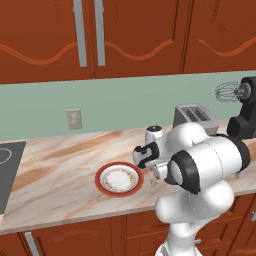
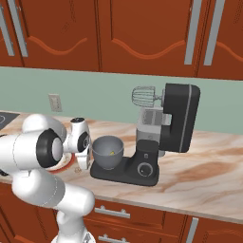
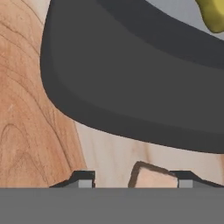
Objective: Add butter and sugar cubes to the stand mixer bowl and then turn on the stand mixer to begin making frosting.
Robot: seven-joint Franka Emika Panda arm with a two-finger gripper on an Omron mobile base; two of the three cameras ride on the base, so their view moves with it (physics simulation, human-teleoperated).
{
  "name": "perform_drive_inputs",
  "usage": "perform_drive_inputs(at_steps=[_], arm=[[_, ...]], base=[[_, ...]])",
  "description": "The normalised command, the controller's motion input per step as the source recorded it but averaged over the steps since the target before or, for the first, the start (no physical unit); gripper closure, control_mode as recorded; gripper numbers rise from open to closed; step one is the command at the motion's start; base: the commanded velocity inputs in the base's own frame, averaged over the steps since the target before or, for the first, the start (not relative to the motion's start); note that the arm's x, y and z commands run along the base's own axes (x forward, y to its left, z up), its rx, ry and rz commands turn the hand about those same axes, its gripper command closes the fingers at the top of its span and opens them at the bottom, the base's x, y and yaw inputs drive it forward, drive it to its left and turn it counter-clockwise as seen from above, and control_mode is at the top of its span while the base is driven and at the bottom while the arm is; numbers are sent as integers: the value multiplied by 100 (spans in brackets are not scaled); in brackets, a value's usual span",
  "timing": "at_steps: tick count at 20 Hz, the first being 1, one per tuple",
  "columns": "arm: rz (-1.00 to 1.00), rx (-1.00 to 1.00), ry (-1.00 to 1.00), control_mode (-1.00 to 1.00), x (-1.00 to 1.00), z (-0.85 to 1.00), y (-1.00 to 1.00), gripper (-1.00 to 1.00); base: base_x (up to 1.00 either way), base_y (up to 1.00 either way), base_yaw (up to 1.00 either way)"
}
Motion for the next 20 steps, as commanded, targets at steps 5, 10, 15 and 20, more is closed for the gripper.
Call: perform_drive_inputs(at_steps=[5, 10, 15, 20], arm=[[0, 3, -13, -100, 0, -9, 0, 100], [0, 2, -12, -100, 0, 0, 0, 100], [0, 0, -6, -100, -1, 0, 0, 100], [-1, 0, 0, -100, -3, 8, 0, 100]], base=[[0, 0, 0], [0, 0, 0], [0, 0, 0], [0, 0, 0]])
